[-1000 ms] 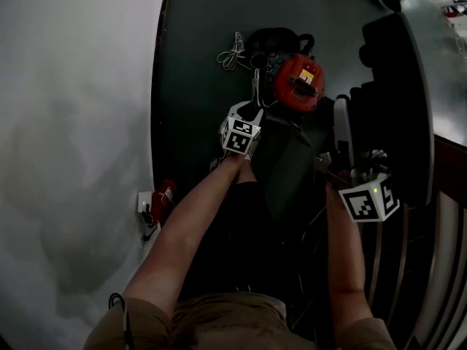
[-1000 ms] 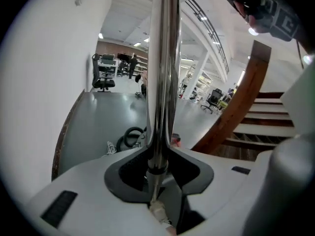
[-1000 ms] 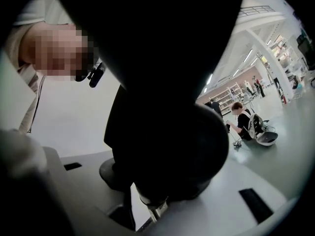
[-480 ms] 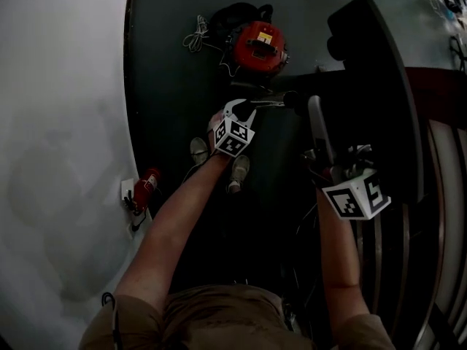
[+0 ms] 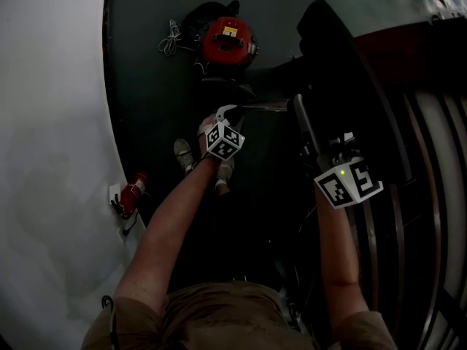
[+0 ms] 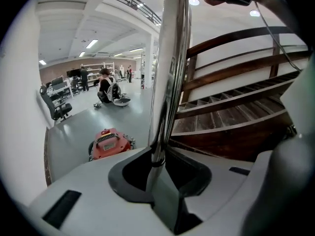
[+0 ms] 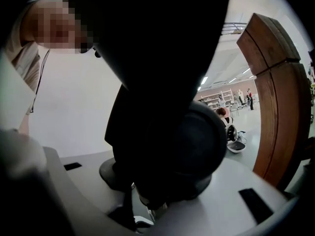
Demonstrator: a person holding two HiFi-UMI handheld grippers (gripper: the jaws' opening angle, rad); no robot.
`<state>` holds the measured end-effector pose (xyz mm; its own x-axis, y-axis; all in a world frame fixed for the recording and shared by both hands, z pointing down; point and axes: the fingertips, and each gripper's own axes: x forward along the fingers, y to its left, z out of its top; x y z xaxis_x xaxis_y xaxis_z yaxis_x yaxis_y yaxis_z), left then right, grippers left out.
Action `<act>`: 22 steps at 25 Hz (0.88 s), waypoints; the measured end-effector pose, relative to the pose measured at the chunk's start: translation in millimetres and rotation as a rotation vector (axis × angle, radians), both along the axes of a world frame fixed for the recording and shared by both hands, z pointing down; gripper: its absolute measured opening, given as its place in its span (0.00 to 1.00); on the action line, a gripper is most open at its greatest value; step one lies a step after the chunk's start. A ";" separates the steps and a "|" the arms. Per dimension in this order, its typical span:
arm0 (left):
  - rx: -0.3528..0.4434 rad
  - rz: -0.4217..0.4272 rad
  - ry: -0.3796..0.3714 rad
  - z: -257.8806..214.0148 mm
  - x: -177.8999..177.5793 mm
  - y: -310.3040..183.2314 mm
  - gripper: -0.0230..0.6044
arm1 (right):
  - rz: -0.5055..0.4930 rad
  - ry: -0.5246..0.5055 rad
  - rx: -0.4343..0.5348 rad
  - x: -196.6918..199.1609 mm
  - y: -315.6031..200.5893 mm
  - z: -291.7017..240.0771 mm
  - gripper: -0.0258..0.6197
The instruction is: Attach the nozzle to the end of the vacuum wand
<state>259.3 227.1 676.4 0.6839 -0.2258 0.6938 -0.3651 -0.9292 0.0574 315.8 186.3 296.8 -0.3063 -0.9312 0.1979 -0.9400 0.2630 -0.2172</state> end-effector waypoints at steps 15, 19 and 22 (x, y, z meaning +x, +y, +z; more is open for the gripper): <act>-0.012 0.171 0.003 6.6 22.6 29.3 0.18 | 0.059 0.193 -0.115 13.9 30.0 13.9 0.29; -0.007 0.186 -0.007 6.9 23.1 29.8 0.18 | 0.091 0.102 -0.130 23.9 29.2 17.3 0.29; -0.031 0.197 -0.031 6.4 26.3 33.0 0.18 | 0.109 0.134 -0.109 25.5 32.7 16.7 0.29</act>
<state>285.6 260.1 682.8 0.6909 -0.0679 0.7198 -0.1781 -0.9809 0.0784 341.3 218.9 313.4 -0.1688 -0.9283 0.3313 -0.9841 0.1397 -0.1098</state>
